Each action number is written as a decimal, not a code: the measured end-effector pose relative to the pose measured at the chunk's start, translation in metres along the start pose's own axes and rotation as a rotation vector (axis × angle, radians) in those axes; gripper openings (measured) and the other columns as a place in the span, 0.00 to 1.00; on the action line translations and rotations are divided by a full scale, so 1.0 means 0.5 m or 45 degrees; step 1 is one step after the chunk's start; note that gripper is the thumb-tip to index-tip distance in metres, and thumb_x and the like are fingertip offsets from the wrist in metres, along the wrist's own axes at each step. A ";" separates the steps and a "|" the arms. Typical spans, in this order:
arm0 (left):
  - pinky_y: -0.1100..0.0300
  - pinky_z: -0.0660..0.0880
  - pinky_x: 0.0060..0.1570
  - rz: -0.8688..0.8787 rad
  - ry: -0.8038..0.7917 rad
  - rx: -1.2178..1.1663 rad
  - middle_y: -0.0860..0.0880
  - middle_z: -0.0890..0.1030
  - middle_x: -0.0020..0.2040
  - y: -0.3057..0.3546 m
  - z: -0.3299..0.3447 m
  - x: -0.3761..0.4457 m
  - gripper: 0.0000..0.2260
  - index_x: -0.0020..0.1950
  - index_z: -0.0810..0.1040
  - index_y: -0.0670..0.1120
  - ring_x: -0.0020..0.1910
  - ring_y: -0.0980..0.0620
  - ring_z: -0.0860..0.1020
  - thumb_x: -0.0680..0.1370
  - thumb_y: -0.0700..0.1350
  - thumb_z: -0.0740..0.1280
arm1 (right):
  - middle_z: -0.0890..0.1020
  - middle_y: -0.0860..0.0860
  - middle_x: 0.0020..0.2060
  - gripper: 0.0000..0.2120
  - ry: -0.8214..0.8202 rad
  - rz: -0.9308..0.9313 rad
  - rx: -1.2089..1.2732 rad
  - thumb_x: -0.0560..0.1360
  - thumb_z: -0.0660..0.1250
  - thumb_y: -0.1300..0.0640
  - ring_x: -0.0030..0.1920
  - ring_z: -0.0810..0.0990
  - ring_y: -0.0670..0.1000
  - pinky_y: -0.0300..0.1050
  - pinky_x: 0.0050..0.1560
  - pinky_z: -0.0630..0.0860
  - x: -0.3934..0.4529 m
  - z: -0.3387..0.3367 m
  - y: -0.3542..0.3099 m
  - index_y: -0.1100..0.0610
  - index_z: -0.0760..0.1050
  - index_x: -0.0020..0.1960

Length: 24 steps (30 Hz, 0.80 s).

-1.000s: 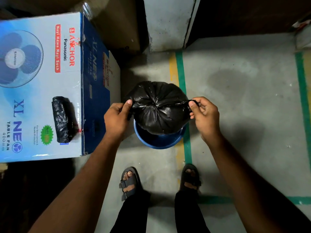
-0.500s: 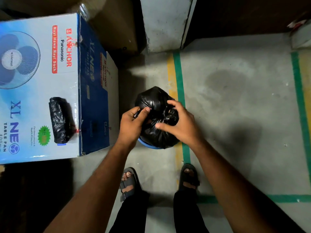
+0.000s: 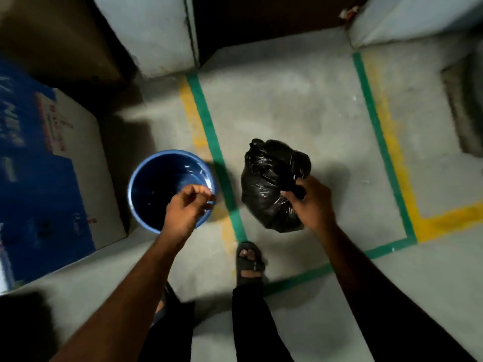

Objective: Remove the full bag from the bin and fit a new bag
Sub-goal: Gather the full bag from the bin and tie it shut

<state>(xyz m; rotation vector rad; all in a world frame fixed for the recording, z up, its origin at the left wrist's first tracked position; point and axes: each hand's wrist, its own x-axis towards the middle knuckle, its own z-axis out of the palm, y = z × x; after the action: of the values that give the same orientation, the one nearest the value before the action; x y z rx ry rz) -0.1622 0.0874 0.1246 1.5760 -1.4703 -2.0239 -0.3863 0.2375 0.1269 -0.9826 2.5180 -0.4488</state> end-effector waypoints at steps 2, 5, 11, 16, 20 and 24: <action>0.66 0.73 0.37 0.033 -0.062 0.148 0.44 0.80 0.41 -0.005 0.045 0.007 0.06 0.46 0.76 0.40 0.31 0.63 0.78 0.80 0.33 0.61 | 0.83 0.61 0.42 0.11 -0.001 0.054 -0.021 0.69 0.75 0.54 0.42 0.83 0.61 0.43 0.42 0.74 -0.004 -0.028 0.056 0.62 0.82 0.44; 0.71 0.72 0.36 0.107 -0.156 0.314 0.42 0.80 0.41 0.003 0.100 0.016 0.05 0.48 0.77 0.38 0.31 0.63 0.77 0.79 0.32 0.63 | 0.83 0.61 0.45 0.08 -0.004 0.151 0.032 0.70 0.74 0.57 0.45 0.82 0.61 0.42 0.45 0.73 -0.002 -0.042 0.099 0.60 0.82 0.46; 0.55 0.78 0.55 0.148 -0.324 0.714 0.52 0.86 0.45 -0.021 0.197 0.073 0.04 0.46 0.79 0.56 0.47 0.53 0.83 0.72 0.50 0.68 | 0.83 0.58 0.46 0.09 -0.074 0.348 0.058 0.70 0.71 0.53 0.48 0.82 0.60 0.43 0.48 0.78 0.027 0.026 0.191 0.57 0.81 0.48; 0.56 0.74 0.63 0.075 -0.480 0.680 0.50 0.85 0.50 -0.112 0.388 0.176 0.12 0.50 0.81 0.53 0.54 0.51 0.83 0.67 0.51 0.68 | 0.83 0.59 0.48 0.13 -0.147 0.433 0.041 0.69 0.69 0.51 0.50 0.82 0.60 0.49 0.53 0.79 0.080 0.162 0.292 0.55 0.80 0.52; 0.53 0.71 0.67 -0.032 -0.543 0.739 0.45 0.83 0.59 -0.269 0.516 0.270 0.14 0.61 0.79 0.43 0.62 0.48 0.79 0.76 0.44 0.69 | 0.82 0.60 0.50 0.12 -0.230 0.463 0.090 0.69 0.68 0.56 0.50 0.81 0.63 0.51 0.54 0.79 0.110 0.298 0.386 0.56 0.80 0.52; 0.54 0.68 0.69 -0.150 -0.498 0.730 0.43 0.81 0.62 -0.392 0.554 0.321 0.14 0.64 0.78 0.41 0.64 0.47 0.77 0.78 0.40 0.67 | 0.79 0.62 0.56 0.16 -0.291 0.472 0.090 0.73 0.67 0.56 0.56 0.79 0.64 0.51 0.59 0.75 0.108 0.395 0.457 0.57 0.76 0.60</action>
<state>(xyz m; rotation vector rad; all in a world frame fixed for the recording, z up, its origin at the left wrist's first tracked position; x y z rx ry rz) -0.3767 0.2391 -0.1430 1.5230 -2.3201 -2.1927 -0.4593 0.3310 -0.1563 -0.4914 2.3832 -0.2914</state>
